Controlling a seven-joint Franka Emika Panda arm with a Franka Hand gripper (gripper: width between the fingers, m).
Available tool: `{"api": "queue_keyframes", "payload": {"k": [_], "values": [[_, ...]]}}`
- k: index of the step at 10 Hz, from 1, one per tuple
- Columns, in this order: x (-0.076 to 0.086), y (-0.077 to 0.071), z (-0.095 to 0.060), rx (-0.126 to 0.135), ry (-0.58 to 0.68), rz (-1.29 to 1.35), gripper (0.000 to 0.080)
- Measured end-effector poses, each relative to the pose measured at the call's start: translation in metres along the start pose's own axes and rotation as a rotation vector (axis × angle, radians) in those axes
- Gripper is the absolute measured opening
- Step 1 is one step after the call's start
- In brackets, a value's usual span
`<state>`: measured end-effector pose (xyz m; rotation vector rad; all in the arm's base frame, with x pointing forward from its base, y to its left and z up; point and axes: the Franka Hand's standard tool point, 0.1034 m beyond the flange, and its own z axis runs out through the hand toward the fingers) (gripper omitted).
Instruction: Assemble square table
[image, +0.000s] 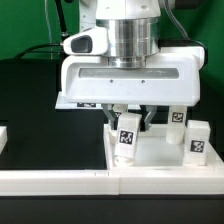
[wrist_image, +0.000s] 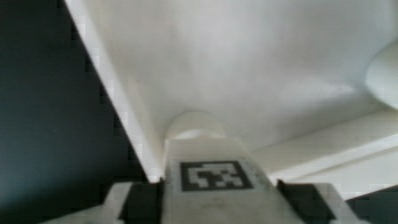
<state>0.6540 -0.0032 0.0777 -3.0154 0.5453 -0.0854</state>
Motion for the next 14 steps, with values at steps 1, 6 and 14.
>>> {"api": "queue_keyframes", "payload": {"k": [1, 6, 14], "values": [[0.0, 0.0, 0.0, 0.001, 0.0, 0.082, 0.0294], [0.004, 0.003, 0.003, 0.026, -0.031, 0.531, 0.0291], [0.013, 0.005, 0.003, 0.152, -0.124, 1.227, 0.0517]]}}
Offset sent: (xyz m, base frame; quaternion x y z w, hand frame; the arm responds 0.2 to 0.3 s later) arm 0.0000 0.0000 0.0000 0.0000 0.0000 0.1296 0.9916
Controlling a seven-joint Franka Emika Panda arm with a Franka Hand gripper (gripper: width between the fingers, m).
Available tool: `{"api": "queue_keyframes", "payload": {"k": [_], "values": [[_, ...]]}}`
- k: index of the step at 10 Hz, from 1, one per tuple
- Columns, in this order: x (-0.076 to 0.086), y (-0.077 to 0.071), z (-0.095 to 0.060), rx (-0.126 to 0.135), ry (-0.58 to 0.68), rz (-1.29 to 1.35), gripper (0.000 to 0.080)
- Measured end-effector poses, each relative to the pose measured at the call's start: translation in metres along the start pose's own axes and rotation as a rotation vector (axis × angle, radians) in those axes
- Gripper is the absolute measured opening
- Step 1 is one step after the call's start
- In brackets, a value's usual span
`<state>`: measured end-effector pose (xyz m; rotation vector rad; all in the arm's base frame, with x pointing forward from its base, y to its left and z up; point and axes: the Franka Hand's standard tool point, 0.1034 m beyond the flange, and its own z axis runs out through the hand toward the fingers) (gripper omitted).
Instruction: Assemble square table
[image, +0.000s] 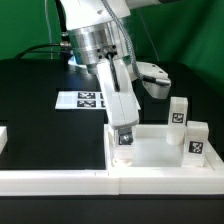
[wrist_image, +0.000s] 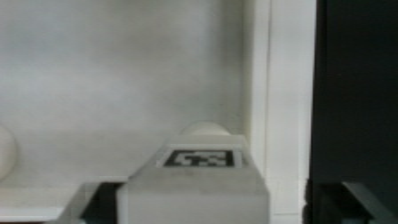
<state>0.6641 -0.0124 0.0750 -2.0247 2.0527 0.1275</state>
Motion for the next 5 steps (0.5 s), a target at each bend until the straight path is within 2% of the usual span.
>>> {"api": "queue_keyframes", "payload": {"k": [1, 2, 3, 5], "values": [[-0.005, 0.0, 0.0, -0.015, 0.033, -0.152, 0.0517], [-0.013, 0.0, 0.001, -0.036, 0.058, -0.375, 0.0626], [-0.019, 0.003, 0.004, -0.058, 0.064, -0.561, 0.0642], [-0.017, 0.003, 0.004, -0.062, 0.062, -0.66, 0.0648]]}}
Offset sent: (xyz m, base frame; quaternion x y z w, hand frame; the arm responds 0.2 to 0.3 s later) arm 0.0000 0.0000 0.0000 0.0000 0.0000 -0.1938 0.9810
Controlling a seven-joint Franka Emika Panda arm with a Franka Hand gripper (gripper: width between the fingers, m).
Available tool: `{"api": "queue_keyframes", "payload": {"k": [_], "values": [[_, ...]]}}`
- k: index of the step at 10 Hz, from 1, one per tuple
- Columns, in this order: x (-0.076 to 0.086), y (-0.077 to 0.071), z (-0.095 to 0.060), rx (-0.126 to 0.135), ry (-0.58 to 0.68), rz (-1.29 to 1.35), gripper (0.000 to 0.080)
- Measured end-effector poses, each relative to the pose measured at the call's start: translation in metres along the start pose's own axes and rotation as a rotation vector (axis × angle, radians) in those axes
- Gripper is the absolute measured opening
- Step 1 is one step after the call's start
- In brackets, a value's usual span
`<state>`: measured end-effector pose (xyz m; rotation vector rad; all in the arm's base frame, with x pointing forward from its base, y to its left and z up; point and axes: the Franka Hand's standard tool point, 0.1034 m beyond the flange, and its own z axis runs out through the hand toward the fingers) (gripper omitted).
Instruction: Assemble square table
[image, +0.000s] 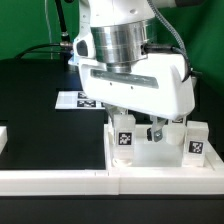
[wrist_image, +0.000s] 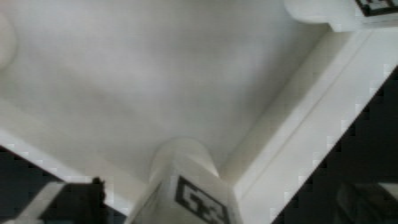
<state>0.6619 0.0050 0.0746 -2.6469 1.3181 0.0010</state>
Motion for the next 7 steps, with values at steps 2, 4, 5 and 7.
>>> {"api": "queue_keyframes", "payload": {"k": [2, 4, 5, 7], "values": [[0.0011, 0.0012, -0.0003, -0.012, 0.006, -0.213, 0.0649], [0.0057, 0.006, -0.0018, -0.062, 0.022, -0.59, 0.0649], [0.0049, 0.0076, -0.0009, -0.083, 0.016, -0.727, 0.0649], [0.0046, 0.0081, -0.0001, -0.093, 0.014, -0.75, 0.0649]]}}
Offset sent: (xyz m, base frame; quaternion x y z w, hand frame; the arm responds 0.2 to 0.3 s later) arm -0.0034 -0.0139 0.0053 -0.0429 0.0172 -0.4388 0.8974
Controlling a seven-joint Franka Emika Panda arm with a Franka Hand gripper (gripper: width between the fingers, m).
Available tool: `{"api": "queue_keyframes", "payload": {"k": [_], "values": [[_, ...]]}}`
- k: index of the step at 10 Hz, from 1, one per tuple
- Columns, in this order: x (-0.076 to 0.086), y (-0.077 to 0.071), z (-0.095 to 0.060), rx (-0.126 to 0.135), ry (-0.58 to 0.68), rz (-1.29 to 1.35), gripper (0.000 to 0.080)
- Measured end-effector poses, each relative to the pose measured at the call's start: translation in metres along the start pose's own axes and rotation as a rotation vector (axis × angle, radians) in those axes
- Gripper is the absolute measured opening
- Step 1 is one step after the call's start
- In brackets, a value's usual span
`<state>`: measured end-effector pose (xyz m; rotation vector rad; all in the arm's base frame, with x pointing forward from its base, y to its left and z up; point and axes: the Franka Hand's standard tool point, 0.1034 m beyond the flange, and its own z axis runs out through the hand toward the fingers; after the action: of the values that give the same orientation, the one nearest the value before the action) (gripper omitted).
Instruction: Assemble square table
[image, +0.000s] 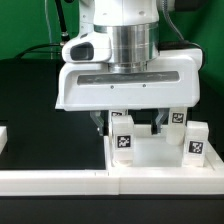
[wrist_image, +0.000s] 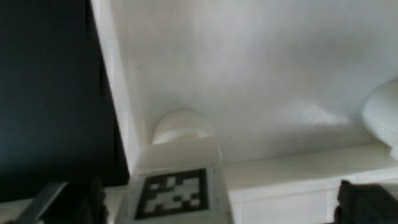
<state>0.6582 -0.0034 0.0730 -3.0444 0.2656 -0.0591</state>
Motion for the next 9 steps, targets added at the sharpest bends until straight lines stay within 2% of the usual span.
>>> {"api": "queue_keyframes", "payload": {"k": [2, 4, 6, 9], "values": [[-0.0001, 0.0002, 0.0002, -0.001, 0.0, 0.01, 0.0622], [-0.0004, 0.0014, 0.0006, -0.001, -0.001, 0.161, 0.029], [0.0, 0.001, 0.0005, 0.0, -0.001, 0.3, 0.0291], [0.0024, -0.0043, -0.0008, 0.006, -0.014, 0.894, 0.0291]]}}
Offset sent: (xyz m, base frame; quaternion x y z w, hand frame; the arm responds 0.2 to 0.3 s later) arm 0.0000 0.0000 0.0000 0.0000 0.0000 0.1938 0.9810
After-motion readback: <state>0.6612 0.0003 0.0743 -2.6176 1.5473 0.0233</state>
